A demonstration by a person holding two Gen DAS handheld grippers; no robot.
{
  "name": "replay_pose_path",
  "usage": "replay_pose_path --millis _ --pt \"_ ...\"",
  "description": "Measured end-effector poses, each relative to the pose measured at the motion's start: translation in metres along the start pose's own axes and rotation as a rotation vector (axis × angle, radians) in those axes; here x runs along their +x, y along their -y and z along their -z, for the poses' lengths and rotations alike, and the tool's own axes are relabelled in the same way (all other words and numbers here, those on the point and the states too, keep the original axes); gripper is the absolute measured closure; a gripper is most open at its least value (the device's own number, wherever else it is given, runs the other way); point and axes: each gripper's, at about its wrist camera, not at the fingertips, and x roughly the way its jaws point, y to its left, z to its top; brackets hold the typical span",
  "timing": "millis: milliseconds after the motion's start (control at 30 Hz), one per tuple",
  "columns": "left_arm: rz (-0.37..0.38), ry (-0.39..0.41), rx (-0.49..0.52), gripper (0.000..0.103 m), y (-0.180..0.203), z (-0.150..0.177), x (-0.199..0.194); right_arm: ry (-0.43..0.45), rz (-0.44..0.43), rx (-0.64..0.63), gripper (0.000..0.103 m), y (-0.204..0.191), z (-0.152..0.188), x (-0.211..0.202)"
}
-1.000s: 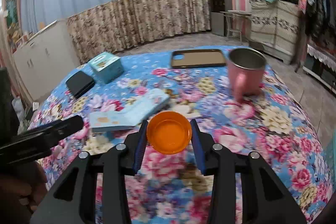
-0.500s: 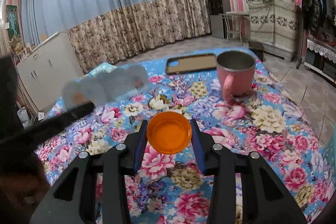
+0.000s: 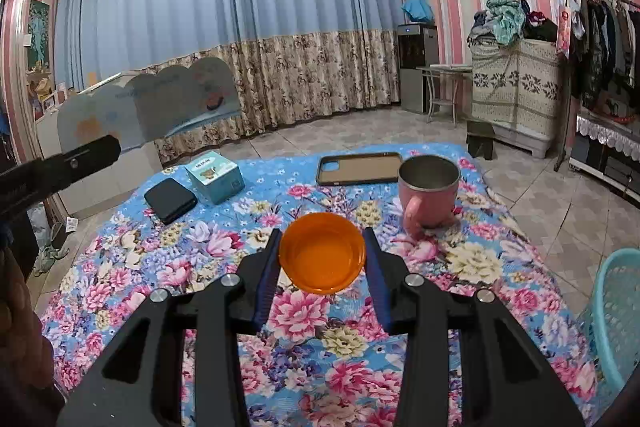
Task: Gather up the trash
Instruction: 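Grasp the printed card with the left gripper while the right gripper grasps the orange bowl, then carry the printed card and orange bowl toward the blue basket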
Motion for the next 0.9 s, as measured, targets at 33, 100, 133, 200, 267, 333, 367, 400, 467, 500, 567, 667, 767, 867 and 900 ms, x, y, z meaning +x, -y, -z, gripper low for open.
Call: replay_pose_path --millis 33,100,133,200,267,333,367,400,467,500,567,667,767,867,900 --pt "0.003 0.004 -0.005 0.095 0.001 -0.001 -0.003 0.005 0.000 -0.004 0.063 0.000 -0.002 -0.003" --pt "0.006 0.011 -0.017 0.095 0.005 -0.004 -0.006 0.022 0.003 -0.013 0.063 0.001 -0.008 -0.011" --pt "0.009 0.014 -0.016 0.095 0.007 -0.005 -0.008 0.029 0.006 -0.017 0.063 0.002 -0.010 -0.014" --pt "0.005 0.020 -0.007 0.095 0.014 -0.005 -0.009 0.044 0.016 -0.023 0.063 0.007 -0.014 -0.023" --pt "0.004 0.041 0.007 0.095 0.022 -0.007 -0.013 0.050 0.024 -0.020 0.063 0.014 -0.015 -0.029" --pt "0.011 0.059 0.017 0.095 0.031 -0.008 -0.018 0.049 0.031 -0.017 0.063 0.025 -0.014 -0.034" --pt "0.014 0.063 0.020 0.095 0.033 -0.008 -0.020 0.048 0.039 -0.021 0.063 0.028 -0.013 -0.036" --pt "0.018 0.064 0.021 0.095 0.035 -0.008 -0.020 0.045 0.050 -0.025 0.063 0.033 -0.011 -0.037" --pt "0.025 0.064 0.019 0.095 0.041 -0.008 -0.020 0.046 0.066 -0.021 0.063 0.043 -0.009 -0.042" --pt "0.029 0.062 0.019 0.095 0.044 -0.008 -0.019 0.051 0.079 -0.018 0.063 0.050 -0.007 -0.045" --pt "0.031 0.063 0.023 0.095 0.049 -0.007 -0.018 0.053 0.106 -0.017 0.063 0.062 -0.005 -0.049" --pt "0.047 0.064 0.045 0.095 0.063 -0.007 -0.015 0.040 0.143 -0.023 0.063 0.081 -0.001 -0.053" --pt "0.067 0.059 0.050 0.095 0.076 -0.006 -0.011 0.039 0.179 -0.019 0.063 0.101 0.002 -0.061" --pt "0.093 0.046 0.058 0.095 0.092 -0.003 -0.005 0.042 0.214 -0.008 0.063 0.123 0.003 -0.071" --pt "0.101 0.042 0.059 0.095 0.096 -0.001 -0.003 0.043 0.226 -0.005 0.063 0.129 0.003 -0.074"
